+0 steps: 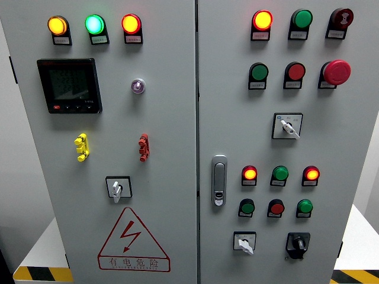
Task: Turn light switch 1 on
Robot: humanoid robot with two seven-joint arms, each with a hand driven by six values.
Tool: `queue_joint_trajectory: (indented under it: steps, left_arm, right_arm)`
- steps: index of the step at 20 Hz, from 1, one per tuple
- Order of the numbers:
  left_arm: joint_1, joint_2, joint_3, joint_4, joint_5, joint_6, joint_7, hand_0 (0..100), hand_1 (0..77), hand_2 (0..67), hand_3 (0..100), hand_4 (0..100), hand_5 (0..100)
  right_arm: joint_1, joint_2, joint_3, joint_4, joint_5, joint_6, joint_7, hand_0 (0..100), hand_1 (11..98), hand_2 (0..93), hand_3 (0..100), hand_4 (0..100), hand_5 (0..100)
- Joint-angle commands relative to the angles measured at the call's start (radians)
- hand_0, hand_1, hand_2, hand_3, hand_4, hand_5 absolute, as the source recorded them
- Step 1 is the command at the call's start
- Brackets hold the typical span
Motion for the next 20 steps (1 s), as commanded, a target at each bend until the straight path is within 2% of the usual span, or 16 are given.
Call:
queue_joint_trajectory:
  steps: [1, 5, 10, 14, 16, 20]
  left_arm:
    - [0.0, 0.001, 0.013, -0.092, -0.005, -0.001, 0.028, 0, 30.7, 23.6, 50, 64, 44]
    - [-0.003, 0.001, 0.018, -0.155, -0.004, 0.004, 0.064, 0, 36.5, 24.2, 56, 72, 46]
    - [-0.064, -0.002, 0.018, -0.191, -0.007, 0.011, 0.117, 0, 40.7, 24.5, 58, 75, 50]
    - [-0.138, -0.006, 0.021, -0.198, -0.057, 0.12, 0.191, 0, 39.8, 25.4, 59, 76, 51]
    - [-0.168, -0.011, 0.044, -0.198, -0.058, 0.169, 0.205, 0, 39.9, 26.8, 61, 77, 52]
    - [-0.202, -0.011, 0.076, -0.214, -0.059, 0.224, 0.246, 0, 41.4, 29.5, 64, 80, 55]
  right_arm:
    - [-0.001, 0.0, 0.0, 0.0, 0.0, 0.0, 0.0, 0, 22.5, 0.0, 11, 23, 15]
    - [-0.001, 0.0, 0.0, 0.0, 0.0, 0.0, 0.001, 0, 22.5, 0.0, 11, 23, 15]
    - [0.0, 0.0, 0.0, 0.0, 0.0, 0.0, 0.001, 0, 22.5, 0.0, 11, 23, 15]
    - [-0.001, 0.0, 0.0, 0.0, 0.0, 0.0, 0.001, 0, 22.6, 0.0, 11, 23, 15]
    - [0.0, 0.0, 0.0, 0.0, 0.0, 0.0, 0.0, 0, 22.6, 0.0, 11, 23, 15]
    - [0.0, 0.0, 0.0, 0.0, 0.0, 0.0, 0.0, 0, 22.6, 0.0, 11, 23, 15]
